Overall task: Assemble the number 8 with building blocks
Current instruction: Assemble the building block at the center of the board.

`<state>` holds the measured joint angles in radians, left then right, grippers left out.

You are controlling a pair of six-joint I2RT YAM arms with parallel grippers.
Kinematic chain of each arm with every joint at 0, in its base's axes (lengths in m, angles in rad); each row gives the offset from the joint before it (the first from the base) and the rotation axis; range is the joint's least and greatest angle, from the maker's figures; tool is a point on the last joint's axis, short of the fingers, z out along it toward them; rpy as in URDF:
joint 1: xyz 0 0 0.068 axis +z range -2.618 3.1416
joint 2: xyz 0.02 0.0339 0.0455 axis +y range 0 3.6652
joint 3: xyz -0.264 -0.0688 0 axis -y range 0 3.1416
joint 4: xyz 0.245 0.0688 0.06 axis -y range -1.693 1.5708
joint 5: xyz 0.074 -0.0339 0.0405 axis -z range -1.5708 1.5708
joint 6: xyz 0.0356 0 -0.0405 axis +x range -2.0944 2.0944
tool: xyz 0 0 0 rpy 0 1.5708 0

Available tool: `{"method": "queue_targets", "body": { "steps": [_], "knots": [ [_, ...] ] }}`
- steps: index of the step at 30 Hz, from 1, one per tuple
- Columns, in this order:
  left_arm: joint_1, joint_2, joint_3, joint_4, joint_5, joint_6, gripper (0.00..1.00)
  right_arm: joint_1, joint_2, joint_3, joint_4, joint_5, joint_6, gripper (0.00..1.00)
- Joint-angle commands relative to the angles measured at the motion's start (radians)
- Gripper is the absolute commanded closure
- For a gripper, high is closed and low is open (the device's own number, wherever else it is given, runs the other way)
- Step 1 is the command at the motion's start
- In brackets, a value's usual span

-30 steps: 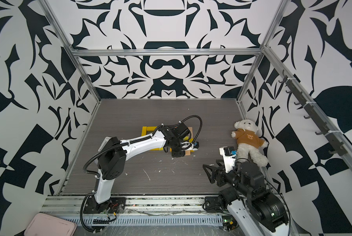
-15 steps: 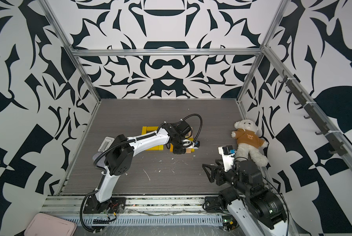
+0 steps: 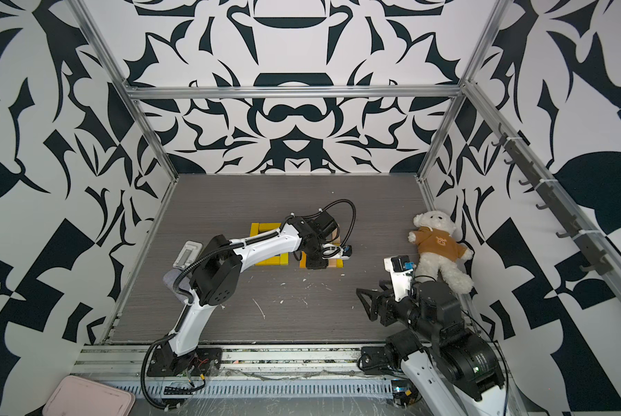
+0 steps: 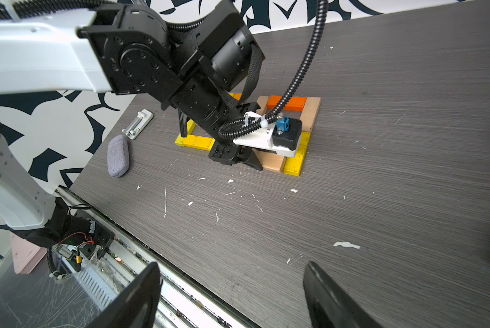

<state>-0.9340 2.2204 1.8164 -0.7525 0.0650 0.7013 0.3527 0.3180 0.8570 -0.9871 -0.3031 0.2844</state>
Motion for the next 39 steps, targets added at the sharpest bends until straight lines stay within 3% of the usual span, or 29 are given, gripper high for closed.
{"method": "queue_targets", "body": {
  "steps": [1, 24, 39],
  "knots": [
    [0.009, 0.011, 0.018, -0.022, 0.013, -0.008, 0.76, -0.003, 0.011, -0.001, 0.038, 0.003, -0.008, 0.19],
    [0.027, 0.050, 0.015, 0.006, -0.007, -0.001, 0.74, -0.003, 0.019, -0.001, 0.036, 0.013, -0.002, 0.19],
    [0.030, 0.059, 0.012, 0.014, -0.012, 0.007, 0.66, -0.002, 0.025, -0.002, 0.036, 0.021, -0.002, 0.19]
  ]
}}
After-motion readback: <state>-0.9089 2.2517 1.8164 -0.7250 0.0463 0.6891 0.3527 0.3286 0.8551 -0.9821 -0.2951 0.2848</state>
